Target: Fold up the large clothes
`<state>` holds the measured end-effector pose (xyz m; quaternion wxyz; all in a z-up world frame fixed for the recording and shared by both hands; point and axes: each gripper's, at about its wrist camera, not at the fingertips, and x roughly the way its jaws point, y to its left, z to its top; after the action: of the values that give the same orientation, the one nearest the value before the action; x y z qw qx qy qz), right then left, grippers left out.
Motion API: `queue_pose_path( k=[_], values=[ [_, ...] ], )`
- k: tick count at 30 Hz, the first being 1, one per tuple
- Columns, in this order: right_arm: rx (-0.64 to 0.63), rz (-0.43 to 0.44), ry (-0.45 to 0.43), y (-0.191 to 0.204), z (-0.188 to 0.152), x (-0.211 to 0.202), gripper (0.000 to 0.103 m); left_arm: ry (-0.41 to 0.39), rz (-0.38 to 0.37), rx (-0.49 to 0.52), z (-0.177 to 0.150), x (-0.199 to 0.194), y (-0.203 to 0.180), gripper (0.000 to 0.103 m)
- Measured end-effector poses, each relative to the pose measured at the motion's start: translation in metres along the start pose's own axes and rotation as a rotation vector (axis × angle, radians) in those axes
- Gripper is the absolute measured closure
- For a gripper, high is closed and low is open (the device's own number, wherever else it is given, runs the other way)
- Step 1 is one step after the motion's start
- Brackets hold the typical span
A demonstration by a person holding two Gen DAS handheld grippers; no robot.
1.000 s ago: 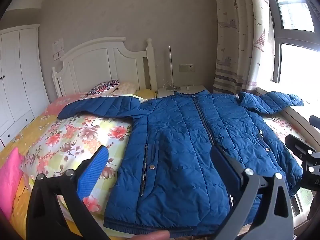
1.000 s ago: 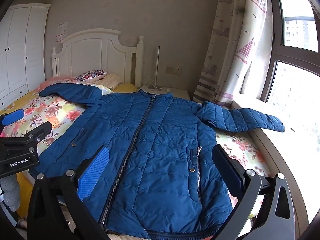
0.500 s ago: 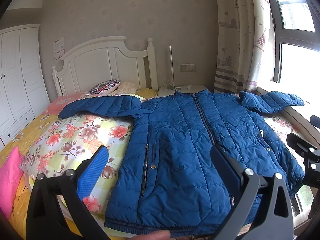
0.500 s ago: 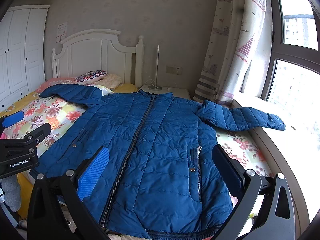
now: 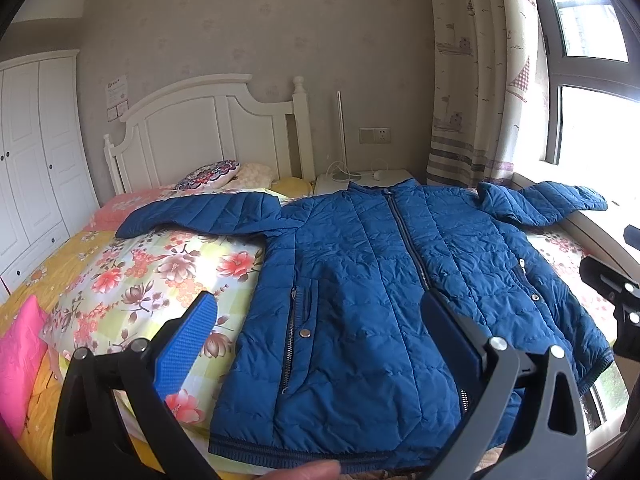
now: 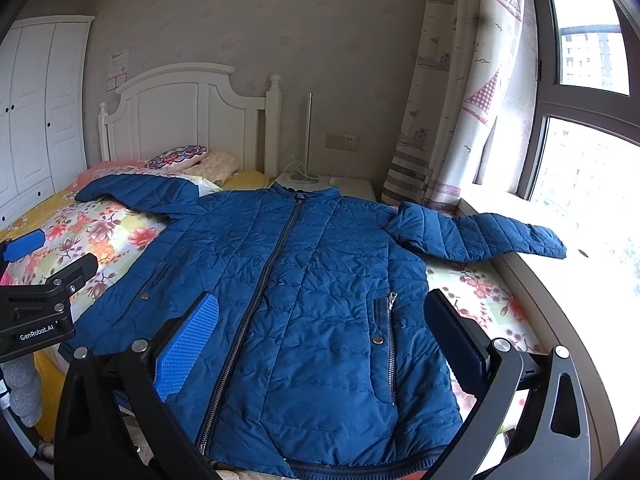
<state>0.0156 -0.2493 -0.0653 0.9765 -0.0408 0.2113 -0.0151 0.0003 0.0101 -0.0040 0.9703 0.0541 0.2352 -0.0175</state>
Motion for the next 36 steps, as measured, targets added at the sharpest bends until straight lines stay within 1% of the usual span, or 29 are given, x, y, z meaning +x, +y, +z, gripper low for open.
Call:
queue_pose_path(
  k=[9,36],
  values=[
    [0.017,-0.009,0.000,-0.0075,0.0008,-0.0011,0.004,0.004,0.000,0.002,-0.0016,-0.0004,-0.0032,0.002],
    [0.017,-0.019,-0.003,-0.0103,0.0001,-0.0018,0.004,0.006,0.001,0.004,-0.0018,-0.0003,-0.0045,0.002]
  ],
)
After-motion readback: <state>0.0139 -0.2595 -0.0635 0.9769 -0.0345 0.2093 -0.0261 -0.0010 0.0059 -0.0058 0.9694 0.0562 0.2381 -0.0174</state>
